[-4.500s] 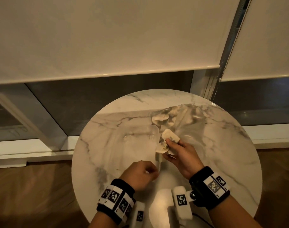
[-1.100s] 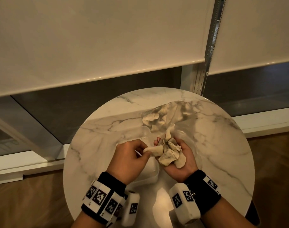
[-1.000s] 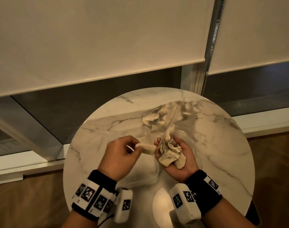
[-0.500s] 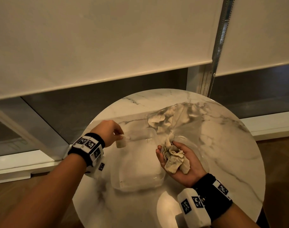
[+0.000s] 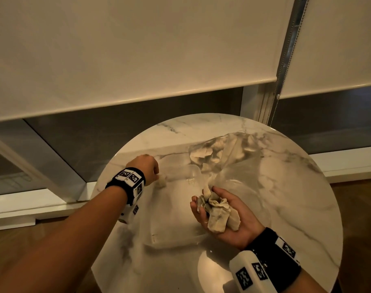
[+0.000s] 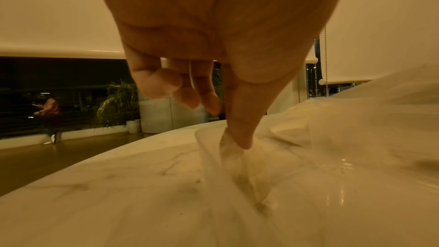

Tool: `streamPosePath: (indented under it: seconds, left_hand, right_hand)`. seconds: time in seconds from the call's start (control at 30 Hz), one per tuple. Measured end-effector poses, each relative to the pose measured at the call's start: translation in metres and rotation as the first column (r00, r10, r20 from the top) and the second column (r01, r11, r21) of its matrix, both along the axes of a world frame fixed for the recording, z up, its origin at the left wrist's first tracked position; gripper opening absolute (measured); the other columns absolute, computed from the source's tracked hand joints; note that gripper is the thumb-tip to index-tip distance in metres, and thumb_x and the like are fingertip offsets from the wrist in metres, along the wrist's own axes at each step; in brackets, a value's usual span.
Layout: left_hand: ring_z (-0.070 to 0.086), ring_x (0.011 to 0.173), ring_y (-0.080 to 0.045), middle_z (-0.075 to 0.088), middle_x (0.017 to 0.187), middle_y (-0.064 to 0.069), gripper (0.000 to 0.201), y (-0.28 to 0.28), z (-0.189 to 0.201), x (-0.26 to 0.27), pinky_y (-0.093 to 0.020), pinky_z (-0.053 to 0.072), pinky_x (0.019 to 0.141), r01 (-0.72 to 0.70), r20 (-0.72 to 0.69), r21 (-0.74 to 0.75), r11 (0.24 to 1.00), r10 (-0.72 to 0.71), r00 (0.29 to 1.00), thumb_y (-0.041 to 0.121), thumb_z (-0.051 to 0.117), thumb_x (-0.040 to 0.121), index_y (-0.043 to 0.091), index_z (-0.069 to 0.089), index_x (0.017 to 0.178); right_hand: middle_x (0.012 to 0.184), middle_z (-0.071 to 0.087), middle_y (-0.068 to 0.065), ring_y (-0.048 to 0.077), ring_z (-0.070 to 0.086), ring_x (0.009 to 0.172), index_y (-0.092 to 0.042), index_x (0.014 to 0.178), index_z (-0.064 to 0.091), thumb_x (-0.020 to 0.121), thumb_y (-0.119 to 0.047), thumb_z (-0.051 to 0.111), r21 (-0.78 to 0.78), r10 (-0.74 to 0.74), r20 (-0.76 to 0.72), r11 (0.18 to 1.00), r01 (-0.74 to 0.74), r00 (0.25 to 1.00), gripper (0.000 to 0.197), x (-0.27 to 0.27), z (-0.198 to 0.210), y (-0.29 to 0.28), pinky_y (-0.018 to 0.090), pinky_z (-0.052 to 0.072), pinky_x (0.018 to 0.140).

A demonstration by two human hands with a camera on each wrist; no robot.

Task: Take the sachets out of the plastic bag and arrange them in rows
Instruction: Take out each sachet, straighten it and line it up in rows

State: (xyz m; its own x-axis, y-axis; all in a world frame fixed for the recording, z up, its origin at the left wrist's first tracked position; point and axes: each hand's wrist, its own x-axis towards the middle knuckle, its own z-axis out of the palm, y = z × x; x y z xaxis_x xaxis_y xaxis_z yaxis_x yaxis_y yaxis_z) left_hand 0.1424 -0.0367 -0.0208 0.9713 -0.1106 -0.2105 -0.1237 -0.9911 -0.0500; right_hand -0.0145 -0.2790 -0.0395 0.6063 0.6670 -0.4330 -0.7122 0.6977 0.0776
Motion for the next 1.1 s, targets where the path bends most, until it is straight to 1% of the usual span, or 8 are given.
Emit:
streamPosePath:
  seconds: [0.17,0.33,0.43,0.67,0.8,0.93,0.97,1.1]
  left_hand:
    - [0.064,0.095,-0.026,0.06,0.11,-0.004,0.01,-0.003,0.0,0.004,-0.039,0.057,0.086,-0.008,0.019,0.047,0.999,0.007,1.0,0.018,0.071,0.084,0.02,0.076,0.092]
    - [0.066,0.09,-0.025,0.069,0.104,-0.003,0.017,-0.004,-0.004,0.007,-0.036,0.058,0.082,0.004,-0.01,0.095,0.995,-0.003,1.0,0.017,0.067,0.085,0.021,0.075,0.099]
    - [0.065,0.094,-0.024,0.066,0.107,-0.001,0.018,-0.001,-0.006,0.007,-0.033,0.057,0.081,0.025,0.01,0.106,0.994,-0.026,1.0,0.017,0.067,0.086,0.026,0.073,0.101]
    - [0.062,0.092,-0.025,0.062,0.109,-0.004,0.033,0.008,-0.006,0.005,-0.04,0.057,0.081,-0.008,0.064,-0.094,0.996,0.014,0.998,0.005,0.066,0.082,0.028,0.05,0.099]
    - [0.061,0.106,-0.024,0.062,0.119,-0.001,0.037,0.008,0.004,-0.005,-0.04,0.054,0.091,-0.044,0.129,-0.246,0.968,0.078,0.989,0.01,0.067,0.087,0.024,0.055,0.119]
    - [0.064,0.091,-0.015,0.067,0.101,0.006,0.014,-0.013,0.027,-0.039,-0.033,0.054,0.082,0.024,0.245,-0.493,0.87,0.112,0.963,0.023,0.063,0.094,0.023,0.065,0.108]
    - [0.066,0.085,-0.013,0.069,0.093,0.007,0.012,-0.02,0.032,-0.05,-0.03,0.054,0.077,0.042,0.205,-0.553,0.832,0.087,0.975,0.03,0.062,0.095,0.022,0.068,0.103]
    - [0.07,0.061,-0.012,0.073,0.076,0.003,0.052,-0.05,0.047,-0.089,-0.029,0.057,0.064,-0.029,-0.08,-0.684,0.729,-0.036,0.996,0.062,0.046,0.095,0.017,0.073,0.087]
  right_hand:
    - [0.107,0.066,0.014,0.032,0.067,0.096,-0.005,0.114,0.059,0.092,-0.03,0.064,0.026,0.086,0.015,0.996,-0.087,0.996,0.034,-0.002,0.001,0.009,0.039,0.061,0.069]
    - [0.106,0.066,0.014,0.032,0.068,0.095,-0.006,0.111,0.06,0.089,-0.021,0.072,-0.016,0.106,0.037,0.994,-0.105,0.994,0.03,-0.002,0.0,0.011,0.038,0.061,0.068]
    - [0.107,0.066,0.015,0.033,0.069,0.095,-0.008,0.111,0.06,0.077,-0.016,0.079,-0.018,0.102,0.041,0.995,-0.102,0.994,0.04,-0.002,-0.003,0.012,0.038,0.061,0.069]
    - [0.108,0.065,0.014,0.034,0.069,0.096,-0.017,0.12,0.053,0.081,-0.018,0.078,-0.051,0.068,0.023,0.996,-0.067,0.997,0.047,0.0,-0.01,0.012,0.04,0.061,0.068]
    - [0.106,0.065,0.014,0.031,0.067,0.097,-0.014,0.117,0.056,0.087,-0.026,0.07,-0.105,0.054,0.013,0.993,-0.052,0.998,0.035,-0.001,-0.007,0.012,0.039,0.062,0.065]
    - [0.105,0.065,0.015,0.031,0.065,0.099,-0.008,0.108,0.062,0.088,-0.026,0.068,-0.147,0.054,0.031,0.988,-0.049,0.998,0.028,-0.002,-0.004,0.014,0.038,0.062,0.064]
    - [0.105,0.065,0.015,0.031,0.066,0.099,-0.007,0.105,0.064,0.088,-0.027,0.068,-0.153,0.057,0.037,0.987,-0.051,0.998,0.026,-0.003,-0.003,0.015,0.038,0.062,0.065]
    - [0.103,0.066,0.014,0.03,0.065,0.099,-0.005,0.093,0.072,0.089,-0.028,0.067,-0.189,0.065,0.065,0.981,-0.051,0.996,0.024,-0.005,-0.001,0.018,0.035,0.061,0.065]
